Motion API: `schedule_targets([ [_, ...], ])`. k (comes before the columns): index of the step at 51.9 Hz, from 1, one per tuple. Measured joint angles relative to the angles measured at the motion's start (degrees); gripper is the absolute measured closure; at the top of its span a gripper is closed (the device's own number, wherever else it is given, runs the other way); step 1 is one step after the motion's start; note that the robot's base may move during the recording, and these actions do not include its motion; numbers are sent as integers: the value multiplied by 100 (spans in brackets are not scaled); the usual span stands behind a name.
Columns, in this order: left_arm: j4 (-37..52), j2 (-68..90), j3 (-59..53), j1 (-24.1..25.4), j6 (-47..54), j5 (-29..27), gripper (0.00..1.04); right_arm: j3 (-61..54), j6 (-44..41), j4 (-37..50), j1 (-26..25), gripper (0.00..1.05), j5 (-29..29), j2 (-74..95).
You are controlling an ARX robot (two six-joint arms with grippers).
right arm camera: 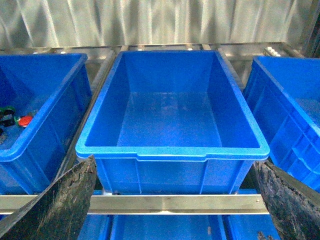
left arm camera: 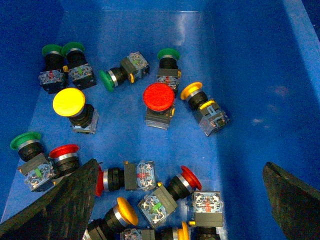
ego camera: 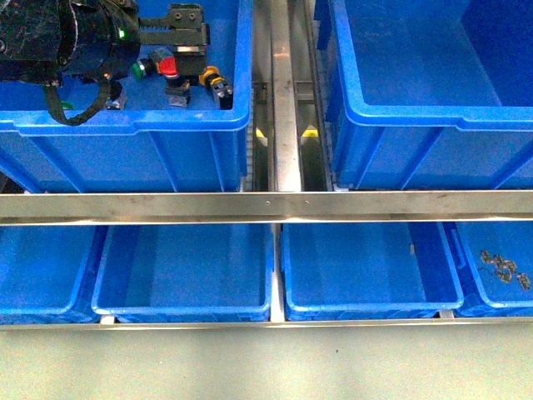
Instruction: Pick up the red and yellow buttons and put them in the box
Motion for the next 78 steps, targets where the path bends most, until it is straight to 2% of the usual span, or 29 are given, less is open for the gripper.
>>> schedule_targets([
  [78,-105,1235,1613,308,273,-44,8,0,0,0,0,7,0,0],
])
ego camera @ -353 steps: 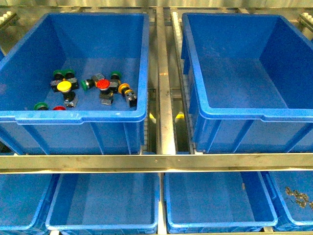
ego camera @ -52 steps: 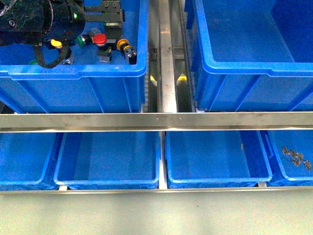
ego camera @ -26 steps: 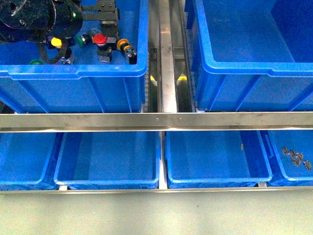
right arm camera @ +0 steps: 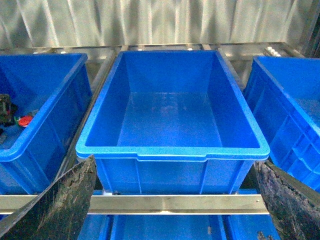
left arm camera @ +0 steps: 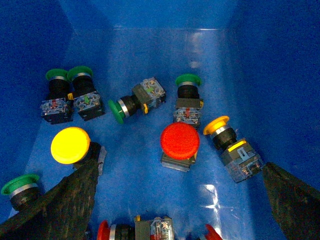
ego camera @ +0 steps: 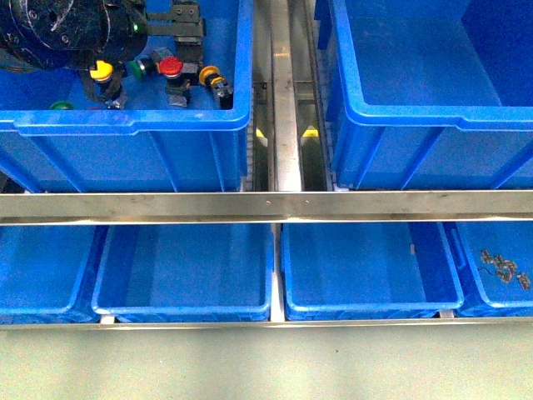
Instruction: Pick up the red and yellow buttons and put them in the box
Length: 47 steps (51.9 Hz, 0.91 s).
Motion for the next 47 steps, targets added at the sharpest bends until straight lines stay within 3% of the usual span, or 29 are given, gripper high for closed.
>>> schedule_targets([
  [47,-275,575,981,9,35,20,8,0,0,0,0,7,2,0],
])
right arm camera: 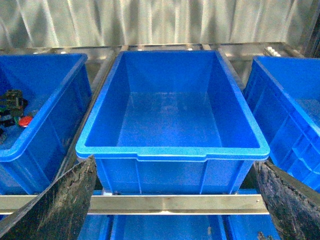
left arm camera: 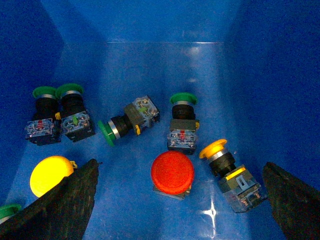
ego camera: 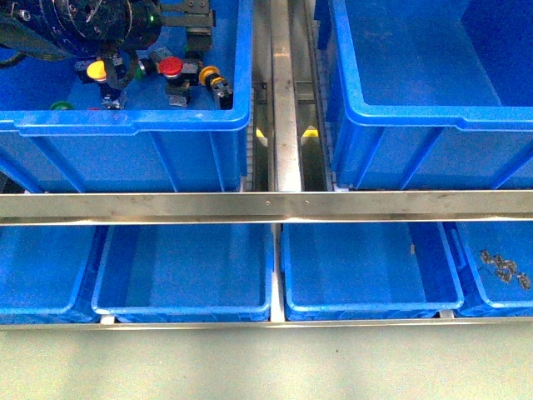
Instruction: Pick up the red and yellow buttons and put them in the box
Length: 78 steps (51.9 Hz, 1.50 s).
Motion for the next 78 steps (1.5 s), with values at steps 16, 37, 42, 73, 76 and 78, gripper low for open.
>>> schedule_targets([
  [16,-162,229,199,13,0,-7,8,0,0,0,0,7,-2,0],
  [37,-240,411,450,72,2,2,8,0,0,0,0,7,-2,0],
  [42,-313,492,555,85,2,31,8,0,0,0,0,7,-2,0],
  [73,-804,765,1102,72,-2,140,8,0,0,0,0,7,-2,0],
  [76,-881,815,1202,68,-2,146,8,0,0,0,0,7,-2,0],
  [78,-922,835,1241,66,-7,146,8,0,0,0,0,7,0,0],
])
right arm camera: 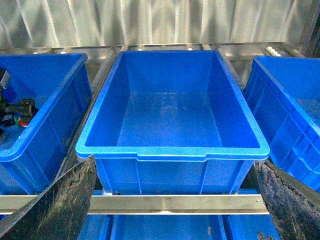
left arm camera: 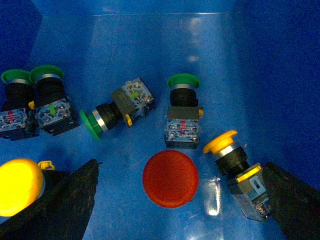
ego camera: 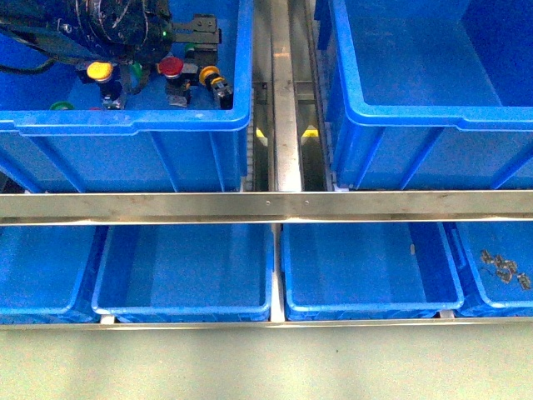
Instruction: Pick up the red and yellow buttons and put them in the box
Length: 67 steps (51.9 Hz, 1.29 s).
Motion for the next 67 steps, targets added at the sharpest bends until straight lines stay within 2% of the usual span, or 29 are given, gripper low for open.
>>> schedule_targets([
  [15,-385,214,260,0,-116,-17,8,0,0,0,0,7,0,0],
  [67,-879,380,763,0,-387,-24,8,0,0,0,0,7,-2,0],
])
